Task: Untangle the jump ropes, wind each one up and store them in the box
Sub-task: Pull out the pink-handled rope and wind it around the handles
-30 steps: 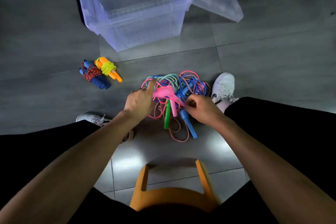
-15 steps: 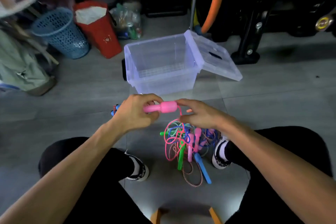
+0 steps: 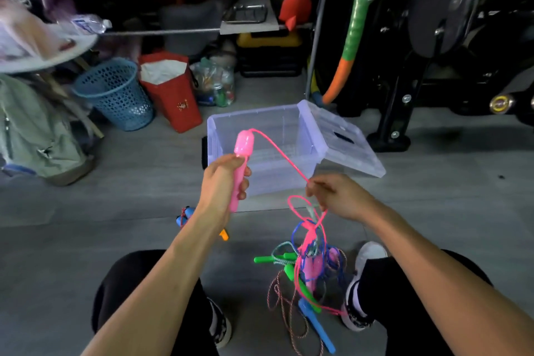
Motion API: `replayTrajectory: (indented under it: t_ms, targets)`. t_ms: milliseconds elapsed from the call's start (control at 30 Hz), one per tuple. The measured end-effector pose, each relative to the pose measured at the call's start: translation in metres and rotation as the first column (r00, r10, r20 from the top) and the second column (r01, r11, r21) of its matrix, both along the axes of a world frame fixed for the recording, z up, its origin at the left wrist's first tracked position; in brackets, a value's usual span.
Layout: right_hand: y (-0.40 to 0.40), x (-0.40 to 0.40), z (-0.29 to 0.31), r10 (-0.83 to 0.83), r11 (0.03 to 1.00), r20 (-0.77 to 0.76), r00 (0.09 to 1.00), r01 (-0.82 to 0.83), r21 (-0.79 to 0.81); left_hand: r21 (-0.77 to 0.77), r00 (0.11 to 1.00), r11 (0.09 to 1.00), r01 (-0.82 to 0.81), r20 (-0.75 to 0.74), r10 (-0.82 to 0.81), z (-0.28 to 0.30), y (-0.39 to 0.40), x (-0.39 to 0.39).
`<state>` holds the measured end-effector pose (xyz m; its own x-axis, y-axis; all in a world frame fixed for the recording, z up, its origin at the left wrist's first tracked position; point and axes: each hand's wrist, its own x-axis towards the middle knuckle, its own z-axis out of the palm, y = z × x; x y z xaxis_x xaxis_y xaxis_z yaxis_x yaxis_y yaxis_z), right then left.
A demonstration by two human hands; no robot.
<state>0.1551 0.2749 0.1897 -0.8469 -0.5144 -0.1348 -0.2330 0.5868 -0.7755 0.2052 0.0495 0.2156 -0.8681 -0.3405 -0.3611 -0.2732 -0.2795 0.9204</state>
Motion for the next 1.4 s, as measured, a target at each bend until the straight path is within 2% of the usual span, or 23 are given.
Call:
replayTrajectory:
  t_ms: [67, 167, 267, 333, 467, 600, 700, 800, 867, 933, 1000, 1033, 1067, 1133, 1167, 1267, 1333, 1400]
  targets:
    - [-0.004, -0.001, 0.006, -0.046, 0.997, -0.125, 0.991, 0.037, -0.073, -0.009, 0.991, 1.000, 0.015, 0.133, -0.014, -0.004, 0.004, -0.004]
    - [-0.015, 0.001, 0.009, 0.034, 0.997, -0.161, 0.986, -0.044, -0.057, 0.141, 0.960, 0.977, 0.159, 0.210, -0.187, -0.005, 0.015, -0.003]
    - [-0.025, 0.005, 0.005, 0.130, 0.991, -0.158, 0.979, -0.124, 0.047, 0.178, 0.952, 0.955, 0.238, 0.151, -0.265, -0.003, 0.023, -0.002]
    - [-0.030, 0.005, 0.003, 0.125, 0.991, -0.154, 0.980, -0.118, 0.056, 0.186, 0.958, 0.953, 0.239, 0.113, -0.262, -0.002, 0.025, -0.003]
    - [-0.034, 0.003, 0.002, 0.078, 0.990, -0.104, 0.992, -0.064, 0.126, 0.304, 0.970, 0.927, 0.219, 0.038, -0.242, 0.000, 0.020, -0.006]
    - [-0.035, 0.002, 0.003, 0.049, 0.995, -0.082, 0.995, -0.042, 0.089, 0.258, 0.996, 0.962, 0.092, -0.023, -0.089, -0.007, 0.014, -0.008]
    - [-0.027, 0.006, -0.002, 0.084, 0.984, -0.036, 0.996, -0.078, 0.159, 0.286, 0.992, 0.956, -0.064, -0.087, 0.092, -0.007, 0.002, -0.014]
    - [-0.014, 0.003, -0.009, 0.155, 0.949, 0.042, 0.987, -0.160, 0.273, 0.422, 0.960, 0.881, -0.212, -0.080, 0.269, -0.004, -0.024, -0.020]
    - [-0.007, -0.001, -0.007, 0.142, 0.946, 0.076, 0.987, -0.158, 0.284, 0.470, 0.944, 0.834, -0.289, -0.002, 0.329, -0.009, -0.036, -0.022]
    - [-0.006, -0.002, -0.001, 0.104, 0.969, 0.001, 0.995, -0.102, 0.225, 0.342, 0.957, 0.894, -0.289, 0.118, 0.265, -0.018, -0.035, -0.022]
    - [-0.007, 0.002, 0.008, 0.007, 0.999, -0.114, 0.993, -0.003, 0.034, 0.088, 0.962, 0.986, -0.138, 0.247, 0.113, -0.025, -0.026, -0.021]
    - [-0.008, 0.004, 0.011, -0.053, 0.997, -0.143, 0.988, 0.043, -0.072, -0.049, 0.951, 0.999, -0.024, 0.306, 0.038, -0.027, -0.021, -0.020]
    - [-0.008, 0.005, 0.014, -0.089, 0.989, -0.168, 0.982, 0.067, -0.135, -0.190, 0.935, 0.978, 0.088, 0.355, -0.015, -0.029, -0.017, -0.019]
    - [-0.006, 0.004, 0.013, -0.069, 0.994, -0.212, 0.975, 0.050, -0.095, -0.404, 0.913, 0.882, 0.241, 0.404, -0.065, -0.030, -0.010, -0.016]
    - [-0.006, 0.002, 0.010, -0.022, 1.000, -0.230, 0.973, 0.020, -0.014, -0.454, 0.909, 0.848, 0.274, 0.411, -0.074, -0.029, -0.008, -0.014]
    - [-0.009, -0.003, 0.000, 0.097, 0.982, -0.271, 0.958, -0.048, 0.182, -0.481, 0.909, 0.824, 0.300, 0.405, -0.094, -0.028, -0.007, -0.007]
    - [-0.014, -0.003, -0.003, 0.112, 0.976, -0.274, 0.955, -0.054, 0.211, -0.455, 0.943, 0.856, 0.247, 0.315, -0.105, -0.023, -0.006, -0.003]
    - [-0.019, -0.002, -0.004, 0.101, 0.980, -0.255, 0.962, -0.052, 0.193, -0.367, 0.979, 0.914, 0.174, 0.163, -0.121, -0.015, -0.001, 0.001]
